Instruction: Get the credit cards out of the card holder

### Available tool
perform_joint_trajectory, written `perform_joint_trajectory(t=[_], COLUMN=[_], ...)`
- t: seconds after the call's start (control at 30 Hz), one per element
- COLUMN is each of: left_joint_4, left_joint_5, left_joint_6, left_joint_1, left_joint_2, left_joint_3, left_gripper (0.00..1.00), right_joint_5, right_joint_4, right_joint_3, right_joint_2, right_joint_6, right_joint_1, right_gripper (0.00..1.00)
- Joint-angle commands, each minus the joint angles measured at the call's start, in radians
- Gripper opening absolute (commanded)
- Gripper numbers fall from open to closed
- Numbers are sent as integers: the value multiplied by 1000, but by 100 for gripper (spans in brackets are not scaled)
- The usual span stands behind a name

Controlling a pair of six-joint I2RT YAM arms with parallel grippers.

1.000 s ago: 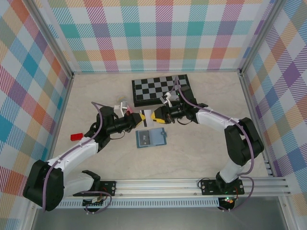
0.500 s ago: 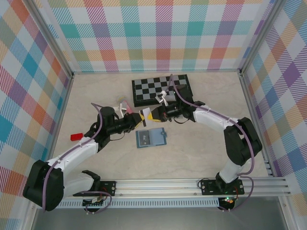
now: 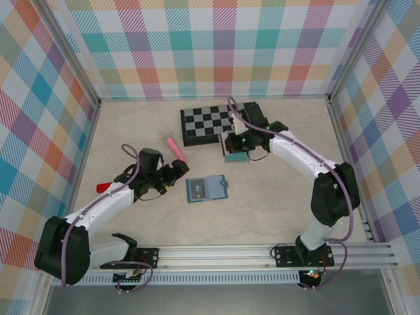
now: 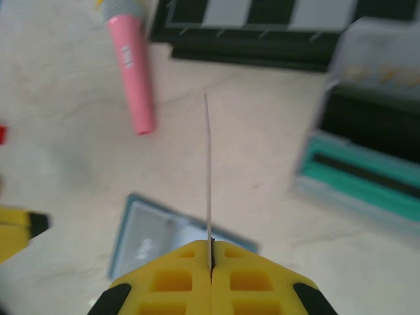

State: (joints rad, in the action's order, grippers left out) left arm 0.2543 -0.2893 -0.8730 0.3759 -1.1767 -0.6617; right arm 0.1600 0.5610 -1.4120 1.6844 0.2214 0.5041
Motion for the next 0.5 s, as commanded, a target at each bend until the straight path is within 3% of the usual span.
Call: perform_joint_trajectory(t=[0.0,0.3,0.47], left_joint_4=[150,200,173], left_joint_5=[89,119,90], left_joint_6=[74,152,167], left_joint_1=[-28,-52,-60], left_joint_2=[33,30,-2], left_joint_3=[-63,-82,-78], left_gripper=[92,100,100], right_joint_5=[-138,-130,-63], right_joint_4=[46,5,89], right_joint_3=[-77,-161,-299], right_joint_2=[-10,82,193], right_joint_6=[-183,-623,-665], right_joint_1=[-30,-90,-189], right_gripper=[0,0,0])
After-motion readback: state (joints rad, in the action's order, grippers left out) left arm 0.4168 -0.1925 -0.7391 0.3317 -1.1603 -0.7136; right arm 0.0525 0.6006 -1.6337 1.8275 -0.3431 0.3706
